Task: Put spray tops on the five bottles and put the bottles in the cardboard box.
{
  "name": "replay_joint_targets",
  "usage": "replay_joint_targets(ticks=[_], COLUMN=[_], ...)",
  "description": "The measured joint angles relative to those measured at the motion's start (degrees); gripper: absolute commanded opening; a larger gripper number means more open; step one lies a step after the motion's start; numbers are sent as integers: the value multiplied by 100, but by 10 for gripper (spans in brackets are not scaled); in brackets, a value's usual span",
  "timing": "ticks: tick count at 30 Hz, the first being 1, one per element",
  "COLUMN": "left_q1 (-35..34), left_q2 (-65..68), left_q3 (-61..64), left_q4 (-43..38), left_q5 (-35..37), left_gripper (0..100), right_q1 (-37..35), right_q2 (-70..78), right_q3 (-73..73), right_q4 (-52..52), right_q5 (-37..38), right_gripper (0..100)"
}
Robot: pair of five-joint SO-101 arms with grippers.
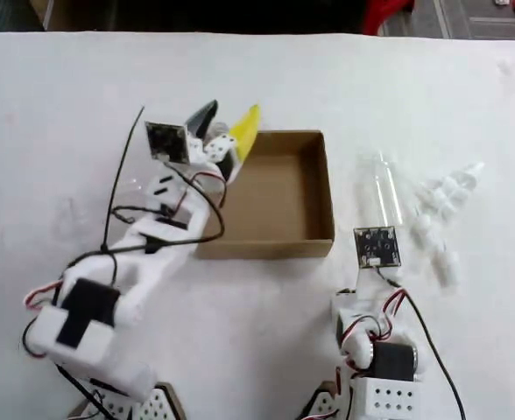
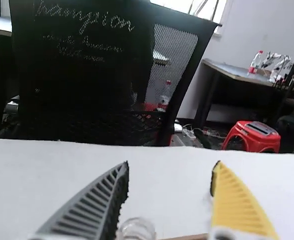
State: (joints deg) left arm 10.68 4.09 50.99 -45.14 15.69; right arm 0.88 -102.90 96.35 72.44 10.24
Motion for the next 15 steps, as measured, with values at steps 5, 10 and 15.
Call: replay_joint_targets(ticks=[5, 10, 15], left_q1=[0, 0, 0], left_q2=[-1327, -2708, -4220], left_q3=[132, 132, 132], left_q4=[1125, 2585, 4220], left_q5=[114, 316, 352], left_gripper=[245, 245, 244], right_q1=[0, 0, 0], right_q2=[0, 0, 0], right_q3=[0, 0, 0], right_q4=[0, 0, 0], right_q5=[0, 0, 0], right_gripper=[16, 16, 16])
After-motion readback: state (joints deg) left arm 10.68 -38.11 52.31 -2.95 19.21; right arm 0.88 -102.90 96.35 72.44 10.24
